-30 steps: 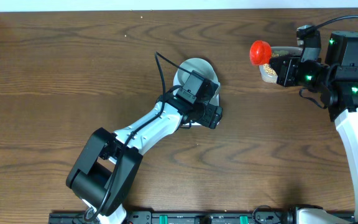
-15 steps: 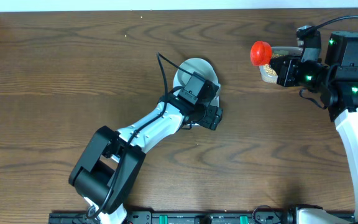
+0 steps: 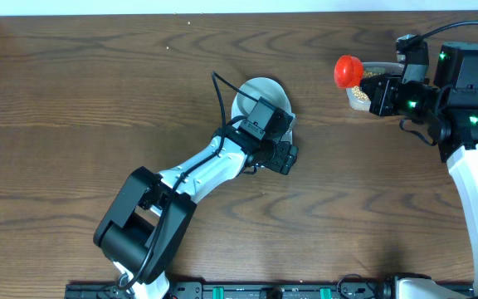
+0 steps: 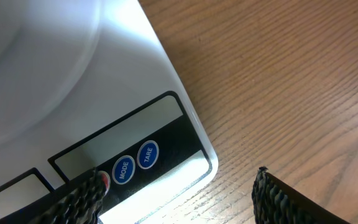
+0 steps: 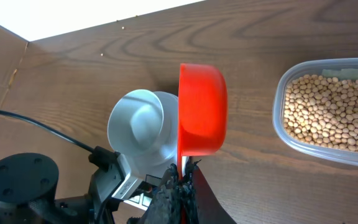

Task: Scoop item into bowl and weigh 50g on scale

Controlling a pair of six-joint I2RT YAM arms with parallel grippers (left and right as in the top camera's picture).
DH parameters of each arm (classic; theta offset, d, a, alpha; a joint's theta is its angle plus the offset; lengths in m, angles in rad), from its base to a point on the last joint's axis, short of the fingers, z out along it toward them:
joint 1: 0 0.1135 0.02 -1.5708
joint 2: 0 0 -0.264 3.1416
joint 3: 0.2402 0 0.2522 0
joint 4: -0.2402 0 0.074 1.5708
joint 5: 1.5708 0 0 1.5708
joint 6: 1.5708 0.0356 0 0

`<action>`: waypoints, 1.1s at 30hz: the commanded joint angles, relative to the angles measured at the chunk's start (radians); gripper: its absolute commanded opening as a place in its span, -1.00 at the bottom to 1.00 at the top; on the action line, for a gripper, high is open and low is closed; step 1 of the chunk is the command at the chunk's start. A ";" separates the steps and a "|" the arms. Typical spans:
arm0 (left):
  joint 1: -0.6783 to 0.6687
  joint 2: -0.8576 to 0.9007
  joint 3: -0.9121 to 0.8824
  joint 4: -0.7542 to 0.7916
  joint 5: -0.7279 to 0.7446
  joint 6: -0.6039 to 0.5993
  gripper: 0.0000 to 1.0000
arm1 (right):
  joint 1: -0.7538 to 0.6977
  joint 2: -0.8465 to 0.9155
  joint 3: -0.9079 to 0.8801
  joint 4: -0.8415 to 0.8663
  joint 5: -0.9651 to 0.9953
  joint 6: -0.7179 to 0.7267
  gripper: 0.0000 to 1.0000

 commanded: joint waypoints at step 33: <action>-0.006 -0.147 0.015 -0.007 0.016 -0.005 0.56 | -0.004 -0.010 0.016 -0.006 0.020 -0.014 -0.98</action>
